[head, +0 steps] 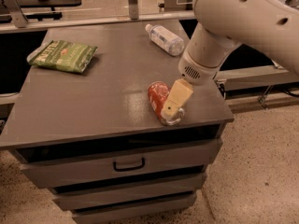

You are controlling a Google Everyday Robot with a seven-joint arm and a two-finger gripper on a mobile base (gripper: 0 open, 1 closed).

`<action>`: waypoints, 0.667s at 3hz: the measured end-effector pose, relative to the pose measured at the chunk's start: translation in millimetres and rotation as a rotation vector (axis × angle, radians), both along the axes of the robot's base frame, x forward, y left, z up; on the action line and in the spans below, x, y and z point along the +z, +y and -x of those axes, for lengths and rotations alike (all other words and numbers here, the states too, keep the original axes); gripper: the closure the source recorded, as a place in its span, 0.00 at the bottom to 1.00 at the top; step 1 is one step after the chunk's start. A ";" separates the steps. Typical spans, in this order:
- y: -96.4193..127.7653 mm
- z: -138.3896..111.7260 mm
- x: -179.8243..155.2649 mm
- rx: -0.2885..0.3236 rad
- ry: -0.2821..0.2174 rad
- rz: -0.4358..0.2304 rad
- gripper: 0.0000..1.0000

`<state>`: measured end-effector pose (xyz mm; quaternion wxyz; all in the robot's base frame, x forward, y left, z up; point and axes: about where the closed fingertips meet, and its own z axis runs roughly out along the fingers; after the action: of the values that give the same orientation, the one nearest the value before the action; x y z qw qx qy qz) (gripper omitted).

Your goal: Pick coke can

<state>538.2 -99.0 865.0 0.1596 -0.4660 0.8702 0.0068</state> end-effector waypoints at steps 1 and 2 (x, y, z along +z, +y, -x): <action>16.5 -10.3 -8.6 -0.071 0.030 -0.039 0.00; 30.2 -12.6 -18.8 -0.113 0.064 -0.075 0.00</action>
Offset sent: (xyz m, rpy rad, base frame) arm 0.0159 0.0478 -0.0330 0.1253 0.1129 -0.1657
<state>550.8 -68.7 846.3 0.1492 -0.4093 0.8990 0.0453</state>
